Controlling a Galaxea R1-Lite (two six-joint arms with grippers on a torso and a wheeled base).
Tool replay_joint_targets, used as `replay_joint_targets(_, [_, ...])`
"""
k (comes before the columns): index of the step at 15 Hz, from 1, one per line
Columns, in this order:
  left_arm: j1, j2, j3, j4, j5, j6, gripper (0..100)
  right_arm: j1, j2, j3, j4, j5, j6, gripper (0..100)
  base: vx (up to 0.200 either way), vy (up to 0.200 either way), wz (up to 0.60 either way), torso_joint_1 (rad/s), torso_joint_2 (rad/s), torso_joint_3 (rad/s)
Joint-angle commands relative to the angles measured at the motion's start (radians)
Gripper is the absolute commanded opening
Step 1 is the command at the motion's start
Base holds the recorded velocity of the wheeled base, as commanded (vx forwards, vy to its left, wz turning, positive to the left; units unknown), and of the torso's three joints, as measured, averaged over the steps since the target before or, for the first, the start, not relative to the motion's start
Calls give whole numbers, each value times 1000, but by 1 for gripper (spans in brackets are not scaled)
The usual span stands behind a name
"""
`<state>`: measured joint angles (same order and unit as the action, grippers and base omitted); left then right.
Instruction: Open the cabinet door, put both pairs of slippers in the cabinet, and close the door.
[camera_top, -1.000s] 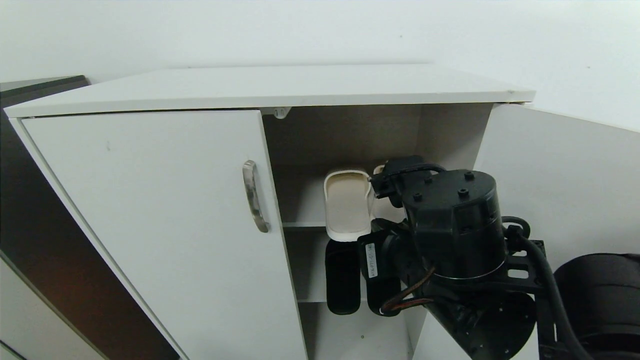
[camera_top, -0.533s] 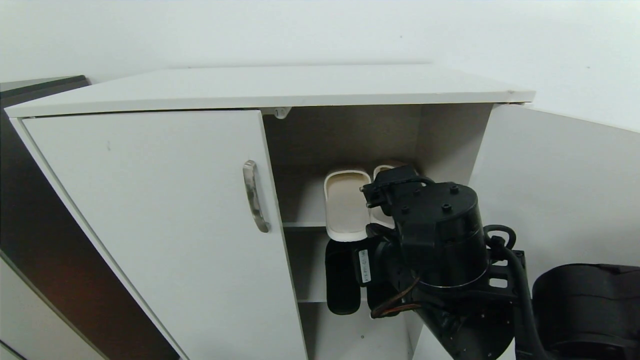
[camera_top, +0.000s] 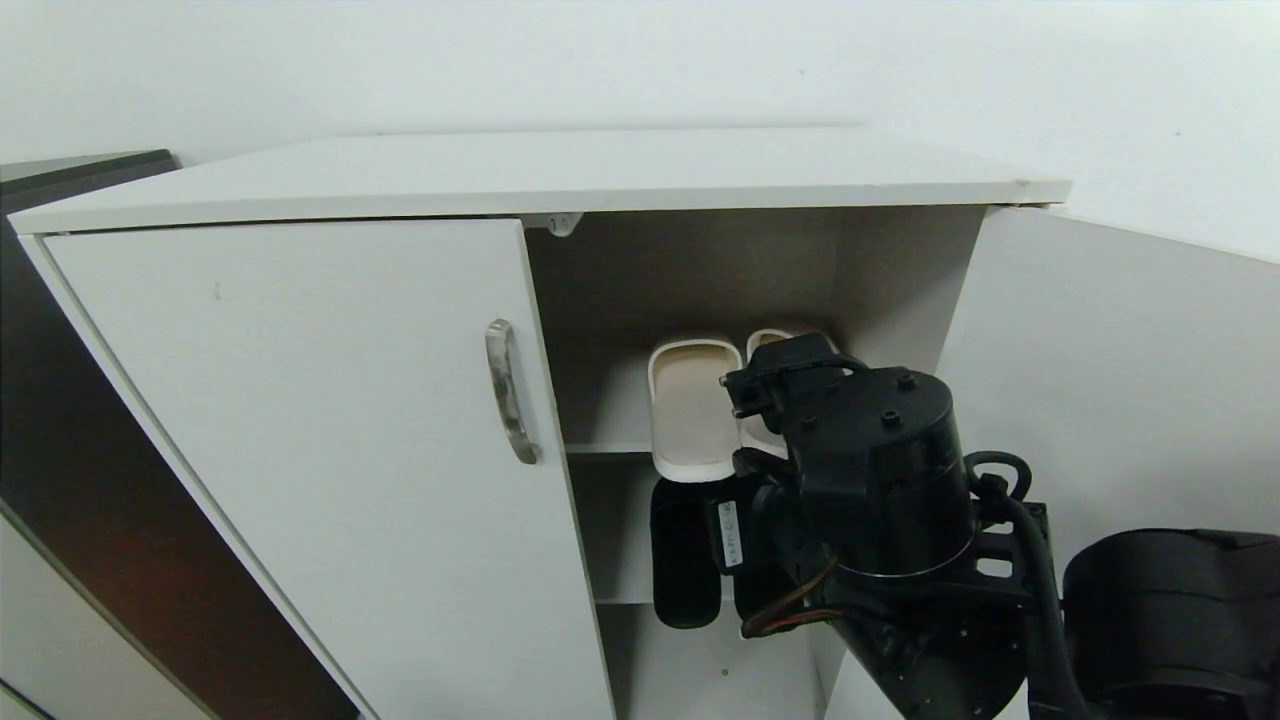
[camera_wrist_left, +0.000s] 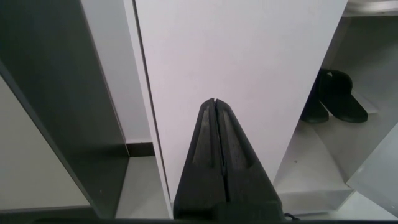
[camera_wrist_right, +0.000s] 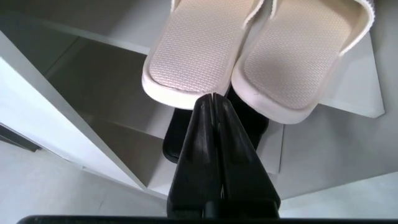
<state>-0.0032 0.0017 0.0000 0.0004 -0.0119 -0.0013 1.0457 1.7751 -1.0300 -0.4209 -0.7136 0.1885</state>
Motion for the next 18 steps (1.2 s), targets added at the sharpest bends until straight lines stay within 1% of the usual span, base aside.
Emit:
replay_joint_targets(1, [0, 1, 0, 0, 0, 0, 0, 0, 6, 4, -1, 0, 0, 0, -200, 0, 0, 12, 2, -2])
replay_joint_targets(18, [0, 1, 0, 0, 0, 0, 0, 0, 7, 21, -3, 0, 0, 0, -200, 0, 0, 2, 2, -1])
